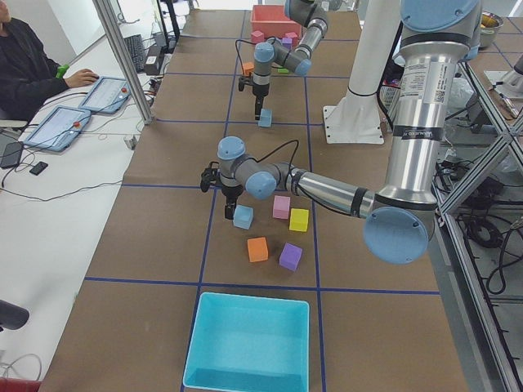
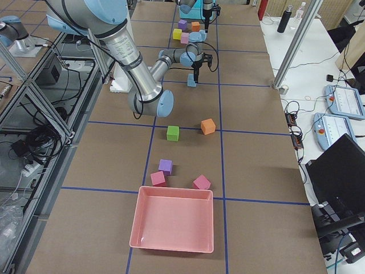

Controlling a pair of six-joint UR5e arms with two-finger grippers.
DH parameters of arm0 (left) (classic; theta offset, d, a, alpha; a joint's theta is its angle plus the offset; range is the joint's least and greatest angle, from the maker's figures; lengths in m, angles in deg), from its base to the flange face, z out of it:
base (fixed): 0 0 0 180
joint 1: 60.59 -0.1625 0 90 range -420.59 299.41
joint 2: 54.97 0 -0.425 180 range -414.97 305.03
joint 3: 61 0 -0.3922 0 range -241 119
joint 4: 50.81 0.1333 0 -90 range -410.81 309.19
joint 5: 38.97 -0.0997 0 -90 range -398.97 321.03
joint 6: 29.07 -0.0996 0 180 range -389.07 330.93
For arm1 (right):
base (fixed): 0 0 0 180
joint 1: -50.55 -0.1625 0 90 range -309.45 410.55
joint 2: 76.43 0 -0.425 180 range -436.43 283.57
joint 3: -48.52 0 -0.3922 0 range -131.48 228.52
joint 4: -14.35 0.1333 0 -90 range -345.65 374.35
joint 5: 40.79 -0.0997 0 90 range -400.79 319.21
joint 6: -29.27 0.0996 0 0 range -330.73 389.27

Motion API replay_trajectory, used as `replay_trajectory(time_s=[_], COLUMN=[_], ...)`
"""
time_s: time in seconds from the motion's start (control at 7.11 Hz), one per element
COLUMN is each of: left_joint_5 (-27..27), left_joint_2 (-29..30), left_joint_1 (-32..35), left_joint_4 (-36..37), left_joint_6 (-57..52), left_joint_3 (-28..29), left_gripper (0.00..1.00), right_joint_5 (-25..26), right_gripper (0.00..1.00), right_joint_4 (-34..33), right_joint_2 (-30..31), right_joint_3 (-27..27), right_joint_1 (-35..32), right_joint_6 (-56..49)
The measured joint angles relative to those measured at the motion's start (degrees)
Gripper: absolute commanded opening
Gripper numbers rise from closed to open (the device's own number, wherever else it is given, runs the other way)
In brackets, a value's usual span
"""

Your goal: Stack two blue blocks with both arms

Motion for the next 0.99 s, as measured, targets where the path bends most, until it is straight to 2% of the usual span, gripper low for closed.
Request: replay_trajectory(time_s=[0.28, 0.56, 0.99], left_joint_5=[-0.01, 0.01, 0.07], left_joint_2=[-0.27, -0.51, -0.5], left_joint_1=[-1.01, -1.31, -1.6], left_joint_4=[-3.19, -9.06, -10.36], left_joint_6=[-0.04, 0.29, 0.42], left_joint_3=[2.19, 5.87, 6.65], left_gripper=[0.98, 0.98, 0.98], right_joint_5=[-3.32, -6.51, -10.77], right_gripper=[1.0, 1.0, 1.0], right_joint_4=[-1.5, -5.78, -9.81], right_joint_2=[1.2, 4.61, 9.03], right_joint_3=[2.66, 8.36, 14.39], right_joint_1=[-3.61, -7.46, -12.3], right_joint_6=[-2.84, -7.97, -13.55])
